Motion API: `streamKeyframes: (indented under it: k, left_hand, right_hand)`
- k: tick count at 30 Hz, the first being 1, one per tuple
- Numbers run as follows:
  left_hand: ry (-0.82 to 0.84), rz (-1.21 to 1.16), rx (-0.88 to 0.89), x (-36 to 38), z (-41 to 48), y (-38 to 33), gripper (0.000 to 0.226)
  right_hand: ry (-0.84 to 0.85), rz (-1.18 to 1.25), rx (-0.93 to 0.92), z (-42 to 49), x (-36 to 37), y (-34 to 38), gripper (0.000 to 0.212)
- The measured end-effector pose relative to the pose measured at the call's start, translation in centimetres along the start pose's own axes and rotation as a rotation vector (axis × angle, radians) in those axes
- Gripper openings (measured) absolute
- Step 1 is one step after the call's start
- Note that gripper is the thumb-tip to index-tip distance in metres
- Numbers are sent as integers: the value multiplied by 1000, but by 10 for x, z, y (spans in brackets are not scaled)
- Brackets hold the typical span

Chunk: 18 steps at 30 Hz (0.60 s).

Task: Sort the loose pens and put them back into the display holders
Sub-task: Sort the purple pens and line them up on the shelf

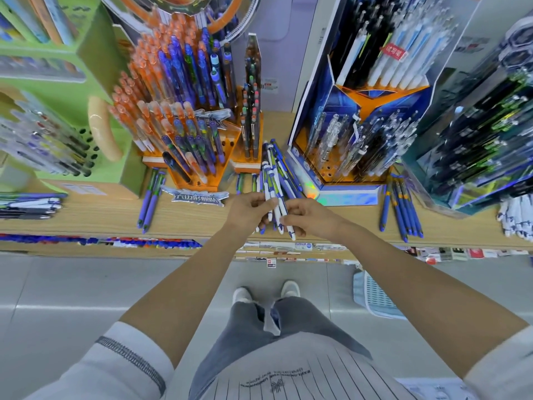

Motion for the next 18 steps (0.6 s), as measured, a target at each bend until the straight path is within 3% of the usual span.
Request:
streamKeyframes:
  k: [5,8,11,18]
  left_hand:
    - [-27,5,-25,-10,0,10,34]
    - [-69,80,-22,-19,0,18,39]
    - [-82,98,-39,-27,-4,24,33]
    - [-3,-24,-46,-34,-7,29,17]
  right_hand:
    - [19,37,-11,4,8,5,19]
    - [-192,-3,-91,10,-16,16,15]
    - [-402,-145,-145,20,-36,23,28]
    - [-543,-393,-113,39,-33,30,44]
Point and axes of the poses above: each hand's wrist, its own z-axis towards the middle knuckle, its own x-axis out of the palm, y = z × x, the point moved 10 cm from there along z, towards the middle knuckle, and after that the axes turned 15 degrees about z, right-handed, at the moved point
